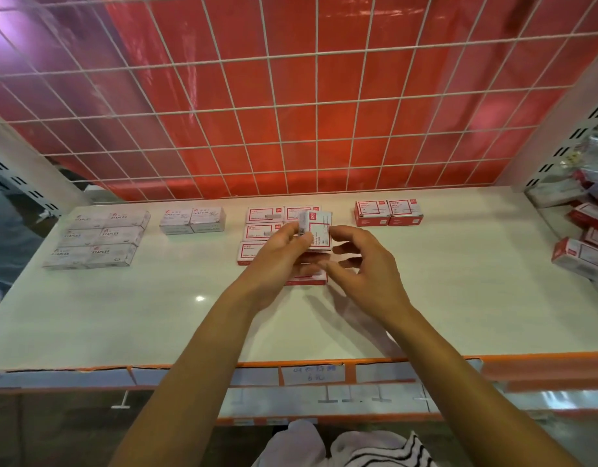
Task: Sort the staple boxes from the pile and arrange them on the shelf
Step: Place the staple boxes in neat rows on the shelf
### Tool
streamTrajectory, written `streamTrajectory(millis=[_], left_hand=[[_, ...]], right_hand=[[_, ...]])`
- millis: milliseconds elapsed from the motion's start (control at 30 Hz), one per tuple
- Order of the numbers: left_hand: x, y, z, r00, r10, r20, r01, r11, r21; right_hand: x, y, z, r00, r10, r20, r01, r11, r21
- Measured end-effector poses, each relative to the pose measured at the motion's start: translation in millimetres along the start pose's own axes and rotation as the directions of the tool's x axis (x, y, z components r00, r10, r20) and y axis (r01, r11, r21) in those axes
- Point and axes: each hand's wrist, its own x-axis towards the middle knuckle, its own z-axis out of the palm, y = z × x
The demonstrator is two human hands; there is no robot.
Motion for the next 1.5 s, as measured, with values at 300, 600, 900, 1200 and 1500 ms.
streamTrajectory(millis=[300, 600, 900, 1200, 1500], left_hand=[[4, 1, 23, 0.991, -0.093, 0.093, 0.096, 0.995, -0.018], [16, 4, 49, 0.991, -0.094, 0.099, 0.048, 0.917, 0.395], [26, 11, 88, 0.988, 0.141, 0.068, -0.149, 0.716, 0.682], [56, 4, 100, 0.925, 0.377, 0.048, -0.151, 0.249, 0.957], [62, -1, 107, 0.924, 0.381, 0.037, -0.134, 0.231, 0.964]], right_hand=[[6, 14, -23, 0.996, -0.078, 0.030, 0.079, 0.996, -0.035], [8, 28, -58, 0.979, -0.124, 0.159, 0.168, 0.938, -0.303], [13, 53, -96, 0.999, -0.018, 0.034, 0.032, 0.882, -0.470], [28, 70, -112, 0.991, 0.128, -0.048, -0.134, 0.835, -0.534], [33, 71, -104, 0.993, 0.098, -0.060, -0.115, 0.825, -0.553]])
